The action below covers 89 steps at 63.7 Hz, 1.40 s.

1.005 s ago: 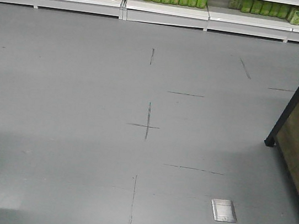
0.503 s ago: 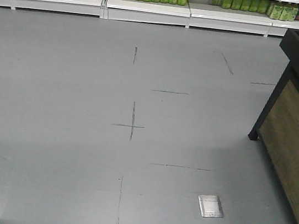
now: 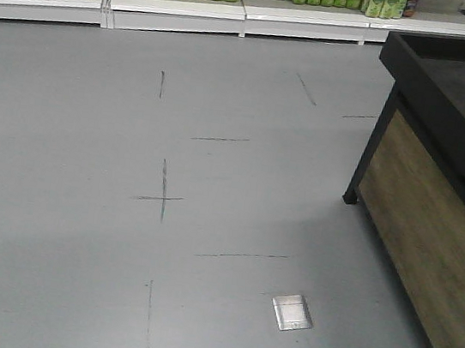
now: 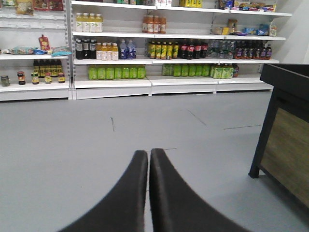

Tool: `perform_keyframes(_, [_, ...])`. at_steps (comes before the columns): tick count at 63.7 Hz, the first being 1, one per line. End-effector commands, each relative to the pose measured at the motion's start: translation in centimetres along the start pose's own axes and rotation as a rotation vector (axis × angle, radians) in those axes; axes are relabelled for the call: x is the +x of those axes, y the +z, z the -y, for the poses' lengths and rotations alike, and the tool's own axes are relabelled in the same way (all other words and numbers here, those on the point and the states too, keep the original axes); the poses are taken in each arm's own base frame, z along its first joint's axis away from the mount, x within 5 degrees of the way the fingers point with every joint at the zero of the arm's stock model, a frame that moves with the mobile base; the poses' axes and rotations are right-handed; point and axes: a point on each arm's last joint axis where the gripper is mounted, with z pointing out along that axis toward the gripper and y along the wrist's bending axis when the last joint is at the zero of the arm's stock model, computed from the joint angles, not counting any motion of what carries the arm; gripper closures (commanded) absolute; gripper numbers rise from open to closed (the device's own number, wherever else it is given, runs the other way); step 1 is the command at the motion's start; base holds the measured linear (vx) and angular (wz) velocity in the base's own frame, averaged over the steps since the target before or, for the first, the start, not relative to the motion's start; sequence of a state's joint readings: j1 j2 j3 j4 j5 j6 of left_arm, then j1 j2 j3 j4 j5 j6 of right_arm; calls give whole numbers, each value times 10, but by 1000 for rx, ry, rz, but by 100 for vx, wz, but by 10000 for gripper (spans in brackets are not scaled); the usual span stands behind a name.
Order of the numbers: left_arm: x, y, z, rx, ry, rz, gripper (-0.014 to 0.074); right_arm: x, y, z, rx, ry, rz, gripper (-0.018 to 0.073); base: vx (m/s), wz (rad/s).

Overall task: Pick three apples into basket with both arms
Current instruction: 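Turn the base and drive up to the light-blue basket on the table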

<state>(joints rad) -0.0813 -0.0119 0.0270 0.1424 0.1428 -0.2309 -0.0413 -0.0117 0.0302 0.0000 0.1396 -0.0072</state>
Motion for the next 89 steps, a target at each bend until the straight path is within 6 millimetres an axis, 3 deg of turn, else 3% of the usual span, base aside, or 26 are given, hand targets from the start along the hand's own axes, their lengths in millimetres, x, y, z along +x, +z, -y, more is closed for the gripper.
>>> perform_keyframes(1, [-6, -1, 2, 23, -8, 88, 603, -4, -1, 0, 6, -1, 80, 568, 7, -26])
perform_keyframes(89, [-6, -1, 2, 23, -8, 88, 603, -4, -1, 0, 6, -1, 80, 568, 7, -29])
